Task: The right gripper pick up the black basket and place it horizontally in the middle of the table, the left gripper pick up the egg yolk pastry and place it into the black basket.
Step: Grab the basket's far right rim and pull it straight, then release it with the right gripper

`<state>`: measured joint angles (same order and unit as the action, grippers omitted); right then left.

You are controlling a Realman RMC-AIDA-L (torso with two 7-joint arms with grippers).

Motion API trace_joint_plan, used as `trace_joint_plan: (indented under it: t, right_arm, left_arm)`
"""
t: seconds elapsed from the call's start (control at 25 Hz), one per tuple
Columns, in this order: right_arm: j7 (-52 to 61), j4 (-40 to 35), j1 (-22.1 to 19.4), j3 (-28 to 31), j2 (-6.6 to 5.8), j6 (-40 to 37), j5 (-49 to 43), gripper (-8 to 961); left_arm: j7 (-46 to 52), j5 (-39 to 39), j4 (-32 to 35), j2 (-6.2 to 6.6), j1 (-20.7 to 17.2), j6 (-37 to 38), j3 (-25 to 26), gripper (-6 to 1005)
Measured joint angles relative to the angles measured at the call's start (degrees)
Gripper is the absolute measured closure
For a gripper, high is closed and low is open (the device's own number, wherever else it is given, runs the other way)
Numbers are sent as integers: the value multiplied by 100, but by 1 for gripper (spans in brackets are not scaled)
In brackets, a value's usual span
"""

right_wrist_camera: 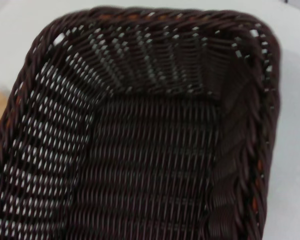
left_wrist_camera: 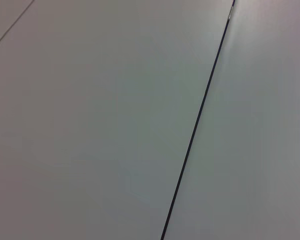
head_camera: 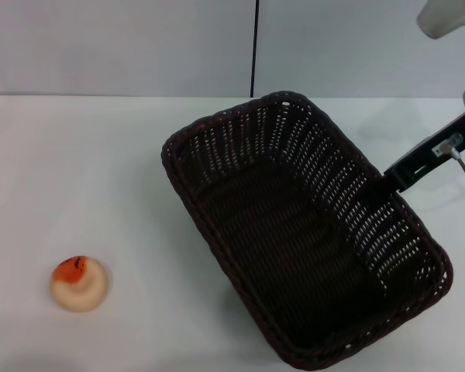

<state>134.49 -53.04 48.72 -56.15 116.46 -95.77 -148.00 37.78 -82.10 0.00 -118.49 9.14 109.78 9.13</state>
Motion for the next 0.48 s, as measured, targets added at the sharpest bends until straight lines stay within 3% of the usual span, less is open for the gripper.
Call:
trace_joint_plan:
  t: [0.48]
  right_arm:
    - [-342,-32,-404,263,-17,428,1016,734]
  left_arm:
    - [53,-12,0,0,-26,10,1,192]
